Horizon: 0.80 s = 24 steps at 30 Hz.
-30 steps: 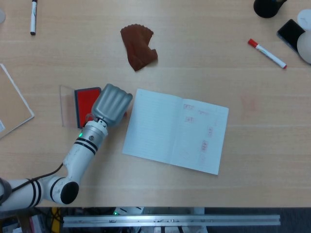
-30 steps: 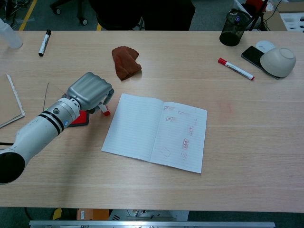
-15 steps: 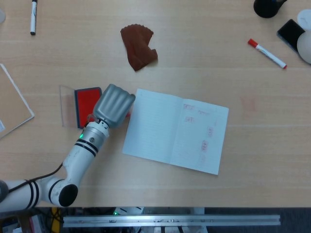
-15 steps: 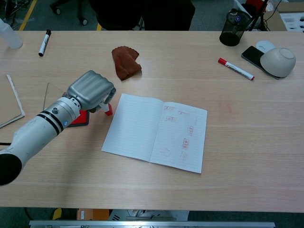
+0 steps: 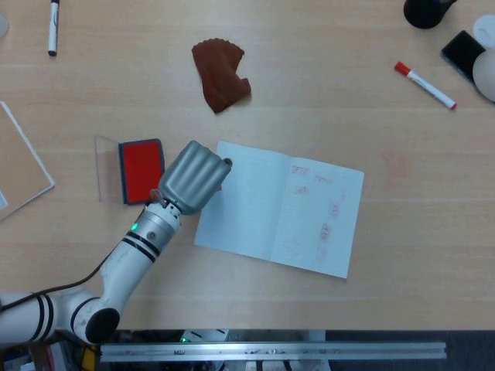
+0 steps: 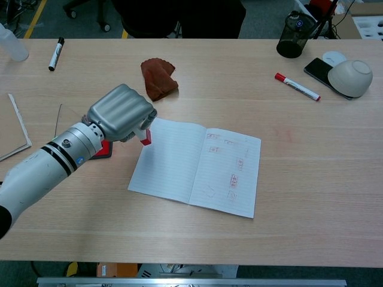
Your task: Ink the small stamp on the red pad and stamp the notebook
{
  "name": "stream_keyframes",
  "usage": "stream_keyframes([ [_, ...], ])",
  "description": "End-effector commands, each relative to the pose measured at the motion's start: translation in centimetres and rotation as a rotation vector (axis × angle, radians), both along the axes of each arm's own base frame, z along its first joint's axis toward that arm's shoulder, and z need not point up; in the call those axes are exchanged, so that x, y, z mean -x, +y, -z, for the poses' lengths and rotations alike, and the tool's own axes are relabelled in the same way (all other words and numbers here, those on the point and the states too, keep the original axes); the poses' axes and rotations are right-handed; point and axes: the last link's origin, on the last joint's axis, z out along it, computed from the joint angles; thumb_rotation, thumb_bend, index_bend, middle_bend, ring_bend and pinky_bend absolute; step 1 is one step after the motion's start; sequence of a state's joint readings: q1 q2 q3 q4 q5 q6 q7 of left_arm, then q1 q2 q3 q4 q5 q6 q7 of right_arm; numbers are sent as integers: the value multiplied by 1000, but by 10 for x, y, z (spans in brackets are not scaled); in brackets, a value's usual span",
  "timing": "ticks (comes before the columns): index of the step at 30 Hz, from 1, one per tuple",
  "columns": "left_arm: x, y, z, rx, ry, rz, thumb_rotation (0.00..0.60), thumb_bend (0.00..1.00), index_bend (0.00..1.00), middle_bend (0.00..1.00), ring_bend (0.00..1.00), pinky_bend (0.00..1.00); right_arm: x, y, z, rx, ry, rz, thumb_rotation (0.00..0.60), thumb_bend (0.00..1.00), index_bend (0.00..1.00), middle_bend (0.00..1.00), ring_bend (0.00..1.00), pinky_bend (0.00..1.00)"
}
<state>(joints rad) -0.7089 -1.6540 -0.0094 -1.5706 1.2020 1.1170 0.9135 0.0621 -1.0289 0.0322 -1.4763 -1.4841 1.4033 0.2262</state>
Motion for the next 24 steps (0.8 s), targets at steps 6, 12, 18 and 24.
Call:
stream_keyframes([
  [6,21,6,-8,-43,68,18,600,275,599,958,985,1000,-1,0,1,-1,-2,-5,600,304,149,275,179,222],
  [12,55,13,-19,-72,128,-22,600,275,600,958,985,1000,-3,-1,4,-11,-3,-6,600,304,149,275,179,223],
  [18,81,17,-29,-87,161,-57,600,275,600,958,984,1000,-8,-2,5,-12,0,-21,600,304,149,275,179,223],
  [24,95,16,-27,-78,168,-73,600,275,600,958,985,1000,-12,-2,7,-17,0,-24,600,304,149,275,179,222],
])
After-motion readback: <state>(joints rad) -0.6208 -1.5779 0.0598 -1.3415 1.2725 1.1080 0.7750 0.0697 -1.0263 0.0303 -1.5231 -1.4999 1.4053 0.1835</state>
